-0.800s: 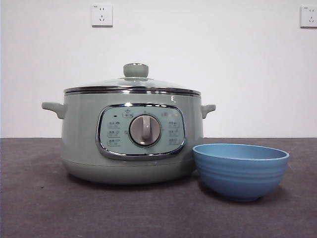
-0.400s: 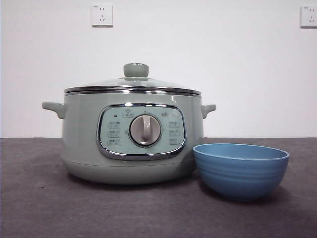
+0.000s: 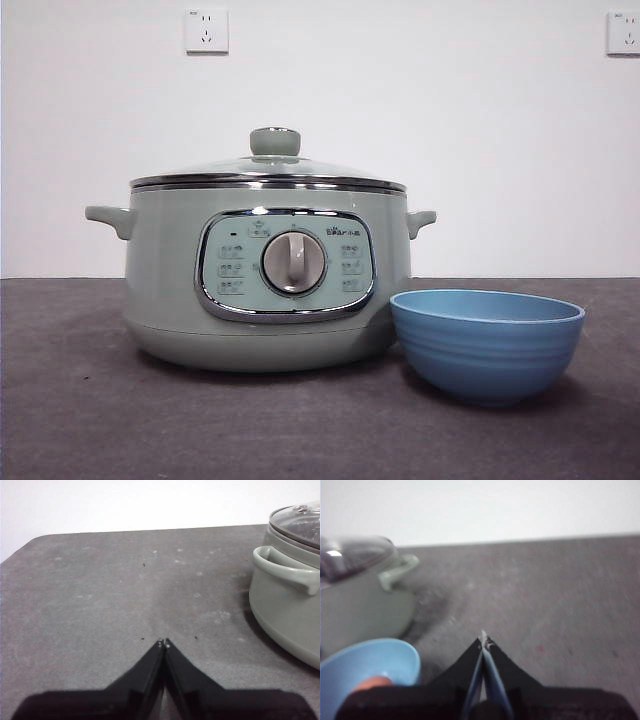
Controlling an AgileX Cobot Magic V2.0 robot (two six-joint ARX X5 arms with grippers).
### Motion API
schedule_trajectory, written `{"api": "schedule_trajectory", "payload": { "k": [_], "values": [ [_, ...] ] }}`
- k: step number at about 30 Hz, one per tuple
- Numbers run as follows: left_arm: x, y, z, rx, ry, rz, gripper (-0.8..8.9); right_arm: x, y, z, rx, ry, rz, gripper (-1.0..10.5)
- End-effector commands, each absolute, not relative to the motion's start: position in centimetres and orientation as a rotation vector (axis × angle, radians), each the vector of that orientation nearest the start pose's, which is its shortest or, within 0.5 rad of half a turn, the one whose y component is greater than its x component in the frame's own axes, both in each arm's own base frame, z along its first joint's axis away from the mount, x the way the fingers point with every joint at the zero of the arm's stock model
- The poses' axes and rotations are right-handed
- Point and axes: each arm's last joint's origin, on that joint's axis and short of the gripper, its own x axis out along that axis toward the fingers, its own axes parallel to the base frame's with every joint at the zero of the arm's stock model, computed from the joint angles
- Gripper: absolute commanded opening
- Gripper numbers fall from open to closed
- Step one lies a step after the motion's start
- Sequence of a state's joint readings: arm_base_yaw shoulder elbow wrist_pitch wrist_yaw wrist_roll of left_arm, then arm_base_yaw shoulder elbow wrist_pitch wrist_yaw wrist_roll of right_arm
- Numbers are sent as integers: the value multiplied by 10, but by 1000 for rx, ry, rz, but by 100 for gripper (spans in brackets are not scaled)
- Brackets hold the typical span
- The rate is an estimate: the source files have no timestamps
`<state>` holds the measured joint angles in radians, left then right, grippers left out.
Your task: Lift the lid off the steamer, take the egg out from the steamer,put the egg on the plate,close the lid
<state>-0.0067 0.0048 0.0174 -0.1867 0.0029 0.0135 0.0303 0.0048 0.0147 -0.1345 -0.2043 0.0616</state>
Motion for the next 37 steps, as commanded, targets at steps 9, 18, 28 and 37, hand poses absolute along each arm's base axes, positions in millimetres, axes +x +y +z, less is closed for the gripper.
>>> {"api": "schedule_trajectory", "payload": {
  "k": [9, 18, 28, 37],
  "values": [
    [96, 0, 147, 3, 183, -7, -3, 96, 8, 149, 108, 171, 196, 2],
    [96, 0, 147, 3, 183, -7, -3, 96, 8, 149, 108, 171, 197, 2],
    [96, 0, 147, 3, 183, -7, -3, 96, 8, 149, 108, 171, 196, 2],
    [96, 0, 147, 2, 183, -7, -3, 96, 8, 149, 108, 171, 196, 2]
  ]
}}
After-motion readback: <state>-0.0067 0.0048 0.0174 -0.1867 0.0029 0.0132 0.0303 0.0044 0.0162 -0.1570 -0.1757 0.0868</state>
